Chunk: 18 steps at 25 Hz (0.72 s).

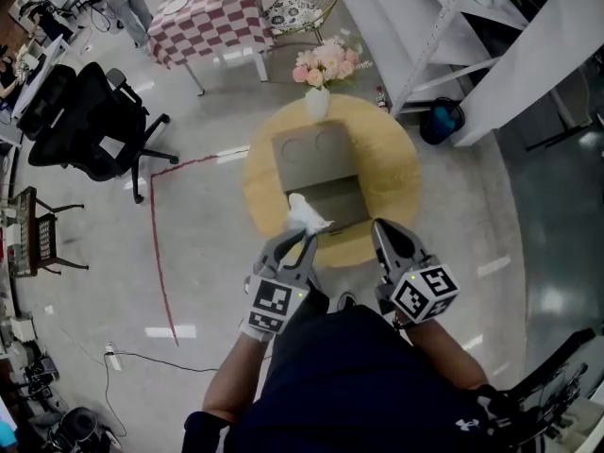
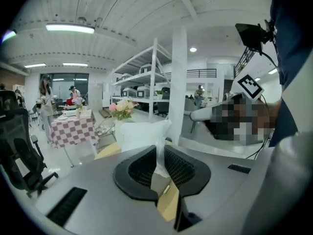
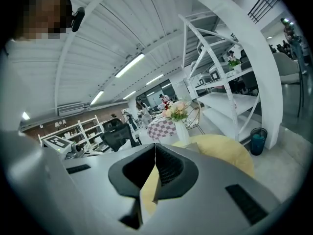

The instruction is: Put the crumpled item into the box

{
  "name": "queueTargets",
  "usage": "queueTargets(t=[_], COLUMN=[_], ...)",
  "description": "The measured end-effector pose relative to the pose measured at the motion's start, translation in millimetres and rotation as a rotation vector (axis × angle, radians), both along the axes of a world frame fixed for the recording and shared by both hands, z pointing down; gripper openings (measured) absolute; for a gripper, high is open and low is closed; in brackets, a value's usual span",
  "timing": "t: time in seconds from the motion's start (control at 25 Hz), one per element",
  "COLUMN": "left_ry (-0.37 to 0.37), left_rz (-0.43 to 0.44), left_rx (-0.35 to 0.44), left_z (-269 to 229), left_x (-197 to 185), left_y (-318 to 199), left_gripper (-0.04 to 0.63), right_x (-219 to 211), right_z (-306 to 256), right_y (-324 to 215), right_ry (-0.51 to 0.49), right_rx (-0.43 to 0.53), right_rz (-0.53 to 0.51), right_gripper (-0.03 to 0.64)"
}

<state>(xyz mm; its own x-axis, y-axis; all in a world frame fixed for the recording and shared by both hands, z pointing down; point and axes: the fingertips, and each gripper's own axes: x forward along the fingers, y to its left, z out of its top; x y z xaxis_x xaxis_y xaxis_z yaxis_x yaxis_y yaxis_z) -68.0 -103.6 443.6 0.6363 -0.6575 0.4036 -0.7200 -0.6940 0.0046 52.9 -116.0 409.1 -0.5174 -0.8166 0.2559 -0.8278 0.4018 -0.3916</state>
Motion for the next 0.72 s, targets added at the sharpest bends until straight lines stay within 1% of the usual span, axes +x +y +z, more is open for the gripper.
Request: queueTargets(t=[0.24, 0.48, 0.72], left_ry=[-0.050, -0.051, -0.069], left_rz=[0.076, 0.151, 0.187], left_rx=[-0.043, -0.056, -0.062], left_z=[27, 37, 46], left_x=[-10, -12, -11], left_y=[-14, -24, -36], left_gripper=[0.061, 0.060, 0.060], right_x=[-13, -25, -27], right_z=[8, 15, 17], right_y=[-14, -20, -29], right_ry=[0.012, 0.026, 0.042], right_rx=[-0.027, -0.051, -0.063], right_rz=[0.040, 0.075, 0.081], right_gripper=[0.014, 0.014, 0.014])
